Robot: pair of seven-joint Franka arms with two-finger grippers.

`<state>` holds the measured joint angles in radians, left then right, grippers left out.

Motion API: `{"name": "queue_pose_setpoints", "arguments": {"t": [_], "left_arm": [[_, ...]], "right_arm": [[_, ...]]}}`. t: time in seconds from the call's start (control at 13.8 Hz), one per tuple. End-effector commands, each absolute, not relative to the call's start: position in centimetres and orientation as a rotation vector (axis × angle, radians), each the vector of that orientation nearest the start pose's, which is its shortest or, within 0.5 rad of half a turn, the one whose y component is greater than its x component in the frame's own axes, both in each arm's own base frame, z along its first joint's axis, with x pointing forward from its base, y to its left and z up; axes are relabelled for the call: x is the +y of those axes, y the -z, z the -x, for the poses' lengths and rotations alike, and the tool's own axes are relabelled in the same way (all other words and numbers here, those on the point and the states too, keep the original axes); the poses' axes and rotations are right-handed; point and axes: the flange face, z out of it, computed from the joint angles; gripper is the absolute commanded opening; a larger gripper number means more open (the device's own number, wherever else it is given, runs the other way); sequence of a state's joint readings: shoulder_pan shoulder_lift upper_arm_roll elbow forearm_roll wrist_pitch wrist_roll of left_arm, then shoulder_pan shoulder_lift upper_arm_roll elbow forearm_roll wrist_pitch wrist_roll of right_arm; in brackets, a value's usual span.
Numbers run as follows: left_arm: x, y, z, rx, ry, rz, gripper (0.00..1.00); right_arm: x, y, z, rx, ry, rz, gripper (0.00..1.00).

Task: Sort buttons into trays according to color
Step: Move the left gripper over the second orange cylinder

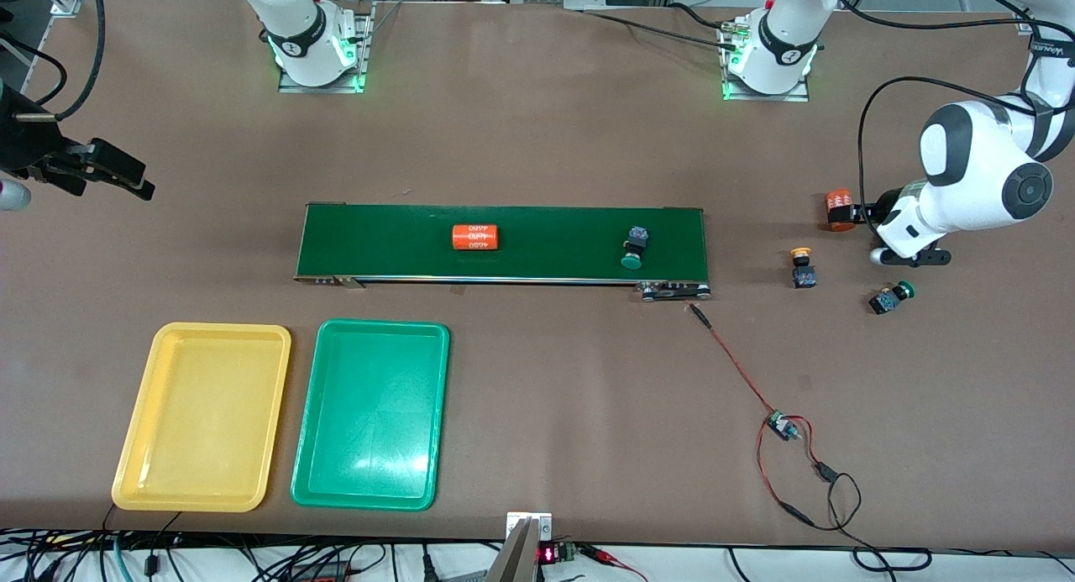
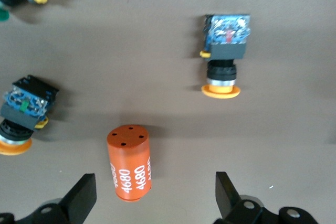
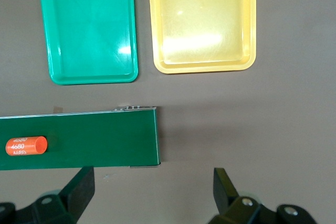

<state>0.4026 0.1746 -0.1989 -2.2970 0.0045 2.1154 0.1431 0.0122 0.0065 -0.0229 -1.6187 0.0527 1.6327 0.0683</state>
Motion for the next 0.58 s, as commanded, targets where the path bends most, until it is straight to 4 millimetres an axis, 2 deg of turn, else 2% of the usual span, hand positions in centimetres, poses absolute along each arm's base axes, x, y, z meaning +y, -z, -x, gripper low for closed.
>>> {"name": "queue_pose_setpoints", "arguments": {"t": [0.0, 0.29, 0.51], "left_arm": [[9.8, -24.8, -46.0, -0.061, -0.554, 3.167, 1.0], [11.7, -22.0, -44.2, -0.117, -0.55, 3.182, 1.0], [11.9, -20.2, -44.0, -0.048, -0.537, 3.202, 1.0]], "right_arm": [[0.2, -60.3, -55.9, 0.114, -0.012, 3.074, 1.0], [-0.2, -59.5, -56.1, 0.124, -0.04, 3.076, 1.0], [-0.3, -58.7, -55.7, 0.103, -0.128, 3.073, 1.0]]}}
